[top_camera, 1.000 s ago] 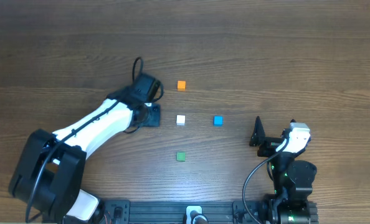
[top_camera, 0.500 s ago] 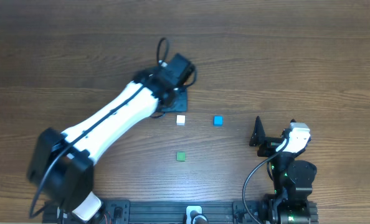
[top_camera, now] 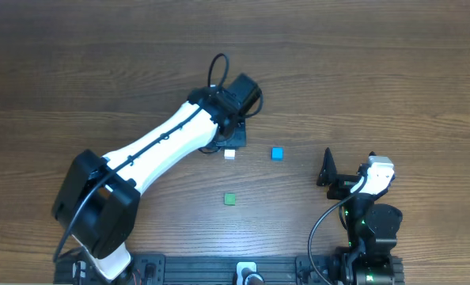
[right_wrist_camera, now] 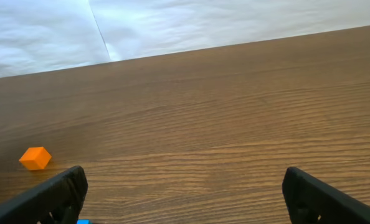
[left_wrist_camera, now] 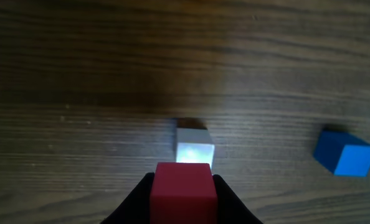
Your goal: Stack Cubes
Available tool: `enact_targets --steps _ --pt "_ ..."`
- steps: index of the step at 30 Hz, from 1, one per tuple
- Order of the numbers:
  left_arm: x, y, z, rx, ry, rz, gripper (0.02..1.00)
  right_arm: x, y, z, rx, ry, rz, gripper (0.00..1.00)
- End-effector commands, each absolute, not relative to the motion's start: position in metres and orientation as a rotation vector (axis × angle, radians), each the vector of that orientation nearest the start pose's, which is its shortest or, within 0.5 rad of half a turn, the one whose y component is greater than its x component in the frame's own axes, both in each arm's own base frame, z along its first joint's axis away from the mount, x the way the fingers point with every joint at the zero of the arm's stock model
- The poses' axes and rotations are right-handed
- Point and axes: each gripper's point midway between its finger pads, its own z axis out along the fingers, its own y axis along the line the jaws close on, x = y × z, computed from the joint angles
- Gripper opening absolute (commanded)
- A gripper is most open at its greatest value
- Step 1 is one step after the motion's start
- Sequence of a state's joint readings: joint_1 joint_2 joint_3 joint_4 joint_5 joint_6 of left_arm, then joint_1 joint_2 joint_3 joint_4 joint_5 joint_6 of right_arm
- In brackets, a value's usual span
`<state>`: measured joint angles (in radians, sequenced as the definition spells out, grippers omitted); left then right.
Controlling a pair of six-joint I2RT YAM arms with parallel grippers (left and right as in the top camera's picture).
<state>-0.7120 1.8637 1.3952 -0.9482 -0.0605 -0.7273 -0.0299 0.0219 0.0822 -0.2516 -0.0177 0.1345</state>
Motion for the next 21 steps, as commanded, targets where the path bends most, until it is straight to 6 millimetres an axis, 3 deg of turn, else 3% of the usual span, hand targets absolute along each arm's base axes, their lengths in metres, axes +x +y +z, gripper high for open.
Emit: enact_targets --steps 1,14,21 --pt "0.291 -0.247 0.056 -0.023 3.003 -0.051 0.073 0.238 -0.001 0.143 0.119 1.777 0.104 0.993" --pt "0.288 -0.245 0.035 -0.019 3.046 0.008 0.075 0.238 -0.001 0.143 0.119 1.777 0.104 0.991" --pt "0.290 -0.246 0.033 -0.018 3.041 0.003 0.075 0.238 -0.001 0.143 0.119 1.777 0.104 0.993"
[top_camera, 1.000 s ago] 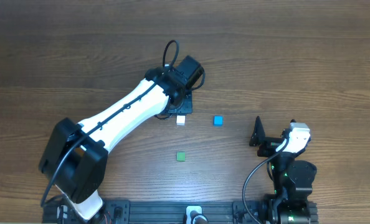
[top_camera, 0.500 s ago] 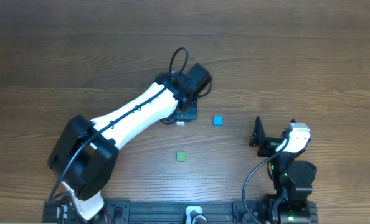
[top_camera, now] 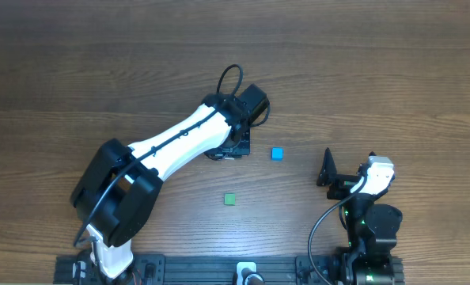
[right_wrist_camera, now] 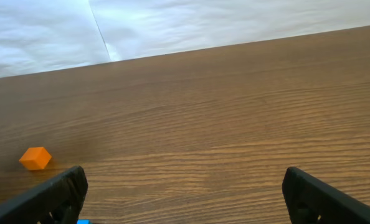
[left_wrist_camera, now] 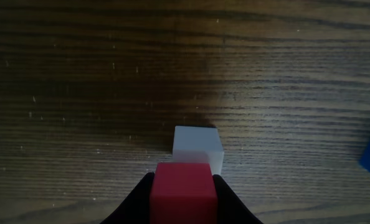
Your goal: Stack Cubes
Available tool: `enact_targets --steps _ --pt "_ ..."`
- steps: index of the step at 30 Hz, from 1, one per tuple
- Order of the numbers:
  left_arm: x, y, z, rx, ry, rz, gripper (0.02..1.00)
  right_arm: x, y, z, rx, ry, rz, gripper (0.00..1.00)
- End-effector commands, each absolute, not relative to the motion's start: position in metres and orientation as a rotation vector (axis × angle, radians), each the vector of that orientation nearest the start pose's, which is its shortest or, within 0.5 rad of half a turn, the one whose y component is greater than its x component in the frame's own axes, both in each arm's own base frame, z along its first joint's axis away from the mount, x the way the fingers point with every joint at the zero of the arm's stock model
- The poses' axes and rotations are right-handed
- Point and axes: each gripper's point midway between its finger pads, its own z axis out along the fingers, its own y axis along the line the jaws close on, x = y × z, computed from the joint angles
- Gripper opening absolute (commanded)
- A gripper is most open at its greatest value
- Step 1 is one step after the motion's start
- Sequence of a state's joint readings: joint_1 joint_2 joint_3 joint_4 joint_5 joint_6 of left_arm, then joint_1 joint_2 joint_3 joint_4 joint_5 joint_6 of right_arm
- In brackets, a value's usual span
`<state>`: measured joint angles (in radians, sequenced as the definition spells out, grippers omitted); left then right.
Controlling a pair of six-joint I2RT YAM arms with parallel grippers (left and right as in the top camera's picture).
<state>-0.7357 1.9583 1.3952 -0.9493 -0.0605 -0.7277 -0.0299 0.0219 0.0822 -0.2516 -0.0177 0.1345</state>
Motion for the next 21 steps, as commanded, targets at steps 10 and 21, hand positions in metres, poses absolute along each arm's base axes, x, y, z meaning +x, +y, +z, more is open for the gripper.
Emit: enact_targets --steps 10,21 --pt "0.2921 -0.2479 0.0314 -0.014 3.035 -0.004 0.075 0.2377 -0.0008 0.1429 0.119 1.776 0.104 0.991" --pt "0.2948 -0.2505 0.0302 -0.014 3.026 -0.018 0.077 0.2377 -0.0008 0.1429 0.119 1.776 0.104 0.993"
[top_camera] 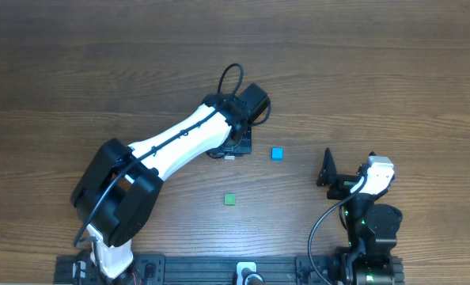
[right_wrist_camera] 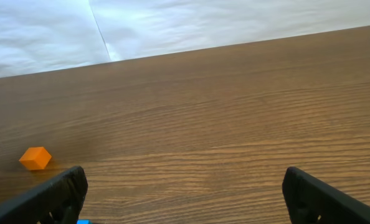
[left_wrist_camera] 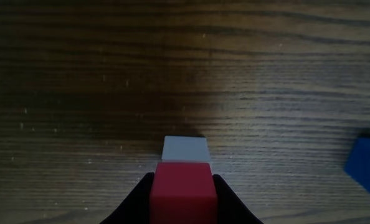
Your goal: Stack Cubes
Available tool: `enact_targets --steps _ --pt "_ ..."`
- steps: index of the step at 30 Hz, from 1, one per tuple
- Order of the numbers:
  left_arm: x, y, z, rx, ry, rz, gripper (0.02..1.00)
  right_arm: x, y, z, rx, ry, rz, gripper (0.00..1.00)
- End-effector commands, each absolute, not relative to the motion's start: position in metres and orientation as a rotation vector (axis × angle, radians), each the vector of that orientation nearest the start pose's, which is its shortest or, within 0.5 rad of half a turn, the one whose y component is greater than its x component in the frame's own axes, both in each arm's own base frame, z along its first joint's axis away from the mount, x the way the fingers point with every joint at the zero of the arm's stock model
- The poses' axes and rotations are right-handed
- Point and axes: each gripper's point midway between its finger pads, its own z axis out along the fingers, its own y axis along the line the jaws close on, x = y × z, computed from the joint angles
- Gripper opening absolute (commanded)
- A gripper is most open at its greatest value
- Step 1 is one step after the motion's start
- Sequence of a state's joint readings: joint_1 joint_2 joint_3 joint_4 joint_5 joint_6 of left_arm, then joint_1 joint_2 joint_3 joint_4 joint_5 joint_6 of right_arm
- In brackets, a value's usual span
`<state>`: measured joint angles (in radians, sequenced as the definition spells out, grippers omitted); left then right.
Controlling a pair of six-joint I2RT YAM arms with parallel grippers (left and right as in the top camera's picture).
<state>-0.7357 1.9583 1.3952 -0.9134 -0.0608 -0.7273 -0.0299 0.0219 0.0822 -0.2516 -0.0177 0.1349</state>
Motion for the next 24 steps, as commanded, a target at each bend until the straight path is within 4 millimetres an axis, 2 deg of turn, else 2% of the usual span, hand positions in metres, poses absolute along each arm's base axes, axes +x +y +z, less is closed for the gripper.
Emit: enact_targets --steps 1,18,24 --pt "0.2948 -0.2505 0.0301 -0.014 3.026 -0.018 0.075 0.2377 -0.0008 0.1429 0.119 1.776 0.104 0.993" --pt "0.2929 -0.2501 0.0229 -0.010 3.041 0.001 0.091 0.2376 -0.0008 0.1428 0.119 1.777 0.104 0.993" --pt "0.2929 -0.2501 0.0229 -0.010 3.041 0.001 0.189 0.2376 -0.0008 0.1428 0.119 1.777 0.104 0.991"
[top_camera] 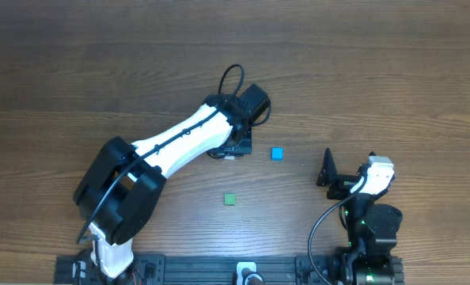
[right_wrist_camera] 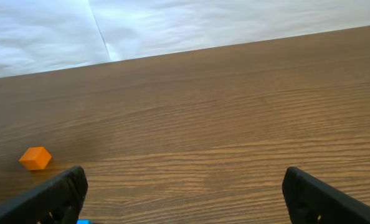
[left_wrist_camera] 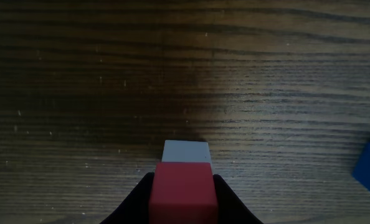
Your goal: Stack Cubes
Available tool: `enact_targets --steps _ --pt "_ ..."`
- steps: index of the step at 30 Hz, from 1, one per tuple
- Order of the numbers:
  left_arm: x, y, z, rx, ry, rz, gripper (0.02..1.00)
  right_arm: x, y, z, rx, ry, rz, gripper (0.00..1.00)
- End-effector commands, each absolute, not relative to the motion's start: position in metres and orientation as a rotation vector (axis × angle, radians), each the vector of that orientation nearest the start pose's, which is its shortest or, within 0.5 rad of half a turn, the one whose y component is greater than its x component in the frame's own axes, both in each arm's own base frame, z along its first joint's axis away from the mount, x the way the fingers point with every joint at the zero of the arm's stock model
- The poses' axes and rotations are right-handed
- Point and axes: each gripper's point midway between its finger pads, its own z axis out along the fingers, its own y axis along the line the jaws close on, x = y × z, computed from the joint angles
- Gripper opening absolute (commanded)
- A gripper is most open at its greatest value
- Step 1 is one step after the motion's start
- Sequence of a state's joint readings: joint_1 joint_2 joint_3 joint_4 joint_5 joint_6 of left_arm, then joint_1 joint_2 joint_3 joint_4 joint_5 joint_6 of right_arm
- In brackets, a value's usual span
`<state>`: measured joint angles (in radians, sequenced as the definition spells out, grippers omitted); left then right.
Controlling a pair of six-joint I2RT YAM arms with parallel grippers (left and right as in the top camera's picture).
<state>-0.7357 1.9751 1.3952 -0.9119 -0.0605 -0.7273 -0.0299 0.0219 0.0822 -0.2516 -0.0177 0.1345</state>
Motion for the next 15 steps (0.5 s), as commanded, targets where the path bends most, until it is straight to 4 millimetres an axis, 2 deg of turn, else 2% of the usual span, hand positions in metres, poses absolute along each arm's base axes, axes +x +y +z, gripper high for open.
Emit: enact_targets --steps 1,8,12,15 --pt "0.2929 -0.2501 0.0229 -0.010 3.041 0.001 0.205 0.2376 -0.0008 0.1428 0.119 1.777 0.104 0.989" --pt "0.2929 -0.2501 0.0229 -0.010 3.041 0.001 0.356 0.2376 -0.0008 0.1428 0.119 1.777 0.104 0.993" --pt "0.2924 -0.2507 0.0229 -0.008 3.043 -0.002 0.384 0.2377 -0.0008 0.1429 0.119 1.776 0.104 0.993" --pt "0.2923 -0.2508 0.0229 -0.009 3.044 -0.003 0.518 0.2376 -0.0008 0.1428 0.119 1.777 0.104 0.991"
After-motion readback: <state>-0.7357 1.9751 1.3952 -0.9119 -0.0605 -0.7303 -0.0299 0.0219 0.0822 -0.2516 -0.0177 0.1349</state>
